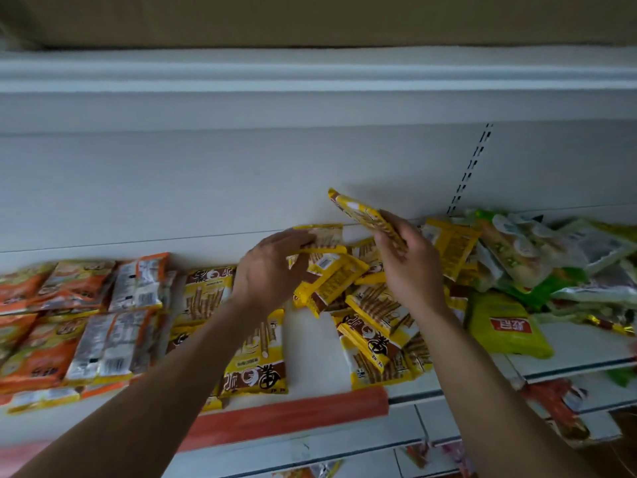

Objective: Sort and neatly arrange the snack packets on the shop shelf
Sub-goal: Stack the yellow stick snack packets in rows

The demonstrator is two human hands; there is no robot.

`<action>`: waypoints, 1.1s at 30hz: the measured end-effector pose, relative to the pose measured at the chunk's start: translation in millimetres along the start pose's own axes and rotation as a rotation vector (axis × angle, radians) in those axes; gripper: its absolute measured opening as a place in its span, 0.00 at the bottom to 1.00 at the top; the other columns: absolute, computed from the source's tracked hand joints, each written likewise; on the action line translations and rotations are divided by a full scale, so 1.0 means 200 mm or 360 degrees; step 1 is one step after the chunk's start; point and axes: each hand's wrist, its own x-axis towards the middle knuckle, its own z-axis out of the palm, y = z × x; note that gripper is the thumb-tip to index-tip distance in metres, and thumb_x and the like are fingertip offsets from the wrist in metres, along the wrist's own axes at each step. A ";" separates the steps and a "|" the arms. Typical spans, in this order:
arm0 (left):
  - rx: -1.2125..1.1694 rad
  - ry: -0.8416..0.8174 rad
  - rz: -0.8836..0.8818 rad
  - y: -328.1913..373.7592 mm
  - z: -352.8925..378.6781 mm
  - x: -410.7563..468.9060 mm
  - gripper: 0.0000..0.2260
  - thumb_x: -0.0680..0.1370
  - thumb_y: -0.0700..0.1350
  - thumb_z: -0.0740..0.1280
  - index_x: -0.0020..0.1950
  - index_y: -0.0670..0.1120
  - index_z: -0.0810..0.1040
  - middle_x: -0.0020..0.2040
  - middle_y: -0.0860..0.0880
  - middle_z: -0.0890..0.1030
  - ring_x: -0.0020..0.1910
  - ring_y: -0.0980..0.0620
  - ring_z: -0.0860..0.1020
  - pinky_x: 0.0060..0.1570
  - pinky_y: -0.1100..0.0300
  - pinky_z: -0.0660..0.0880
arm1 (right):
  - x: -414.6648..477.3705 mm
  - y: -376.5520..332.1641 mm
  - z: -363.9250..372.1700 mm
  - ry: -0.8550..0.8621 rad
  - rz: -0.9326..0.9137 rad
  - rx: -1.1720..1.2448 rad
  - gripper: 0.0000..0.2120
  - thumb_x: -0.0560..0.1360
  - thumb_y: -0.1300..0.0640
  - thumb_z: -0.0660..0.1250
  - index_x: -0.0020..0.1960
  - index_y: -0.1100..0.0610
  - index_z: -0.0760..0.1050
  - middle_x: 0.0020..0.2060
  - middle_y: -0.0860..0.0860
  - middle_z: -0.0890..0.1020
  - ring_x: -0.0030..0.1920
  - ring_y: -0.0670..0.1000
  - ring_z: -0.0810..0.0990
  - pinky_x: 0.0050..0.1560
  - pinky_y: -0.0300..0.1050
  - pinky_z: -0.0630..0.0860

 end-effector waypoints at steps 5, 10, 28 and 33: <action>0.0233 -0.0073 0.0009 -0.27 -0.33 -0.15 0.14 0.75 0.40 0.72 0.60 0.51 0.83 0.61 0.51 0.81 0.61 0.51 0.79 0.57 0.56 0.77 | -0.12 -0.07 0.27 -0.0189 -0.0106 0.0035 0.15 0.79 0.57 0.66 0.65 0.51 0.77 0.58 0.48 0.82 0.55 0.46 0.82 0.56 0.47 0.79; 0.0432 -0.0230 -0.0095 -0.53 -0.47 -0.28 0.16 0.75 0.39 0.71 0.62 0.49 0.81 0.64 0.49 0.80 0.66 0.49 0.75 0.64 0.51 0.73 | -0.24 -0.09 0.59 -0.0492 -0.0324 -0.0337 0.20 0.78 0.61 0.66 0.69 0.54 0.75 0.68 0.50 0.76 0.68 0.50 0.74 0.67 0.45 0.72; 0.0644 -0.0722 0.0008 -0.65 -0.42 -0.27 0.17 0.78 0.56 0.66 0.65 0.53 0.77 0.66 0.52 0.77 0.65 0.50 0.74 0.59 0.53 0.72 | -0.23 -0.09 0.85 -0.1110 -0.0424 -0.1036 0.22 0.81 0.43 0.59 0.73 0.48 0.68 0.76 0.50 0.63 0.76 0.54 0.59 0.72 0.53 0.62; 0.0633 -0.0763 -0.0085 -0.66 -0.45 -0.25 0.18 0.77 0.55 0.67 0.66 0.54 0.77 0.65 0.53 0.76 0.64 0.51 0.74 0.54 0.54 0.74 | -0.20 -0.08 0.86 -0.1110 -0.0405 -0.1067 0.21 0.80 0.46 0.62 0.72 0.48 0.69 0.76 0.48 0.64 0.76 0.53 0.59 0.71 0.53 0.64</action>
